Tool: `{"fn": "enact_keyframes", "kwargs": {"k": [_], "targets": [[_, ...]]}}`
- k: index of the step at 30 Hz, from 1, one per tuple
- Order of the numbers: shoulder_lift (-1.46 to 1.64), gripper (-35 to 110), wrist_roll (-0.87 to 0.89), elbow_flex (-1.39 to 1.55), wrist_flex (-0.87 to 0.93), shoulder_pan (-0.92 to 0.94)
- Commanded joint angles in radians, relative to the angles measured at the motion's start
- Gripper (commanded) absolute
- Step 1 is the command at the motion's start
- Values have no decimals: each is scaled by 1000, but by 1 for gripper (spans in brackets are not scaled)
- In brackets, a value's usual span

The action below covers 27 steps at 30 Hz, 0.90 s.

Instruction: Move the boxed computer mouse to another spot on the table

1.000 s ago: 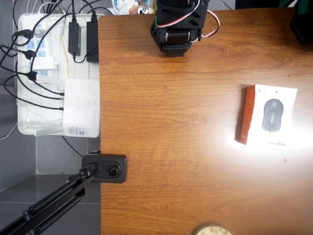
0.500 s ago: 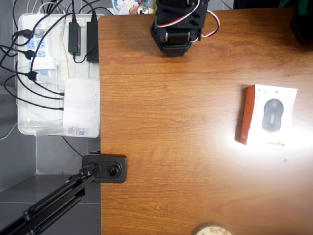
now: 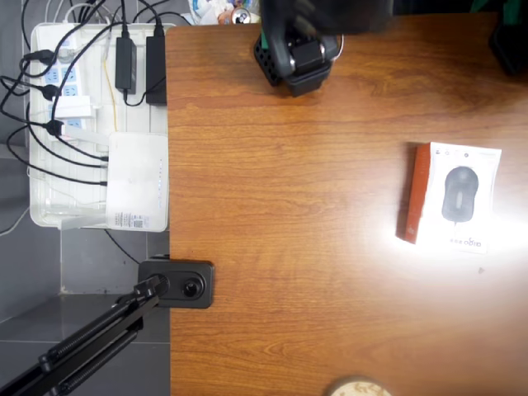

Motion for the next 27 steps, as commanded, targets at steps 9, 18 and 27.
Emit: {"fn": "enact_keyframes", "kwargs": {"k": [9, 18, 27], "targets": [[-637, 13, -143, -371, 517, -339], [-738, 34, -72, -202, 577, -356], [-913, 52, 150, -313, 804, -402]]}}
